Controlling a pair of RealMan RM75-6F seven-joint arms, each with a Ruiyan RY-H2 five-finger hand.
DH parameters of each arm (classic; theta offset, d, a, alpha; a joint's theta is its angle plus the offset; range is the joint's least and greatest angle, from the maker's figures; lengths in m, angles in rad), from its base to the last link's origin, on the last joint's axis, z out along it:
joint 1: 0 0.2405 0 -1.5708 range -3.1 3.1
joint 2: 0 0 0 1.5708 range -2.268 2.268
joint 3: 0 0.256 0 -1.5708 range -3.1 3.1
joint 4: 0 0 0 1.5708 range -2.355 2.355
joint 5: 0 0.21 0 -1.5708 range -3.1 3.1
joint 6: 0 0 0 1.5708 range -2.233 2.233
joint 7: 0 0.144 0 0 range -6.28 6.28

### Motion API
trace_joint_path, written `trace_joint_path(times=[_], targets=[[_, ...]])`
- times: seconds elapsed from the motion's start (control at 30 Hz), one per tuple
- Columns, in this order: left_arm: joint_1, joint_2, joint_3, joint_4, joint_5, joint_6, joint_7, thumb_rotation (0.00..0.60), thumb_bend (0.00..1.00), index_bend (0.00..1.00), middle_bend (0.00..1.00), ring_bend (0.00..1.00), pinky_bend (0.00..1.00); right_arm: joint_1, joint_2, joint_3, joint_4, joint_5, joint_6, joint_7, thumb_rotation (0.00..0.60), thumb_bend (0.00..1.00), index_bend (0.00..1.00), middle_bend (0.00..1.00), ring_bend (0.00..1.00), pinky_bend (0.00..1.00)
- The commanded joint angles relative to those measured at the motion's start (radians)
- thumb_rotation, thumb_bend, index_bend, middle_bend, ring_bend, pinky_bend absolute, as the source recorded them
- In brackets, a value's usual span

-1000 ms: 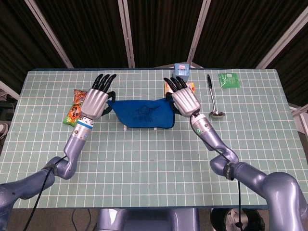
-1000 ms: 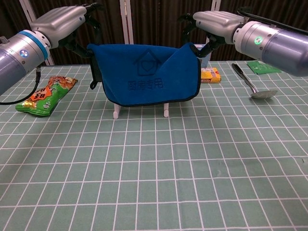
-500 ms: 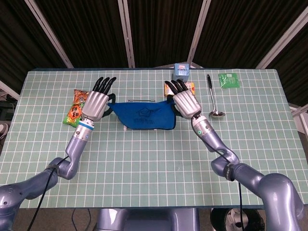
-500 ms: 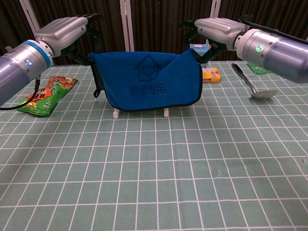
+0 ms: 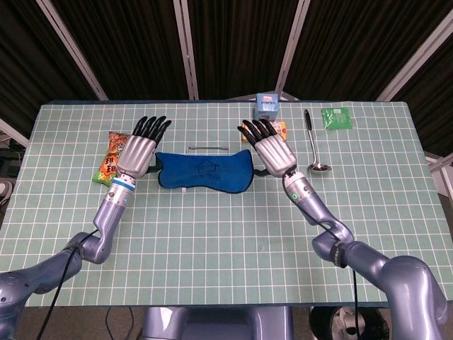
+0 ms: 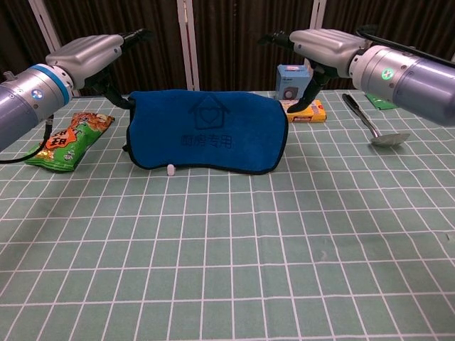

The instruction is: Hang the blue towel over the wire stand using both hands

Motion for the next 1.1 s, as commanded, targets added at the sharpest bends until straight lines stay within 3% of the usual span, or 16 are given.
trace_joint_path(times=[0.03,0.47,0.63,0.8,1.1], targets=[[0.006,0.012,-0.002,-0.015,-0.005,0.001,0.008,0.600,0.24,0.00,0.00,0.00,0.00,-0.004,0.004,0.002,-0.006,0.003,0.005,-0.008,0.600,0.08,0.00,0.00,0.00,0.00],[0.076,0.109,0.024,-0.116,-0.034,0.009,0.056,0.600,0.14,0.00,0.00,0.00,0.00,-0.067,0.087,-0.019,-0.125,-0.010,0.070,-0.052,0.600,0.09,0.00,0.00,0.00,0.00],[0.158,0.206,0.056,-0.235,-0.009,0.094,0.059,0.600,0.13,0.00,0.00,0.00,0.00,-0.151,0.196,-0.062,-0.279,-0.047,0.161,-0.091,0.600,0.08,0.00,0.00,0.00,0.00],[0.256,0.303,0.104,-0.360,0.030,0.193,0.045,0.600,0.00,0.00,0.00,0.00,0.00,-0.254,0.298,-0.114,-0.413,-0.071,0.250,-0.138,0.600,0.06,0.00,0.00,0.00,0.00],[0.460,0.420,0.215,-0.581,0.065,0.379,0.130,0.600,0.00,0.00,0.00,0.00,0.00,-0.464,0.420,-0.191,-0.631,-0.061,0.432,-0.233,0.600,0.00,0.00,0.00,0.00,0.00]])
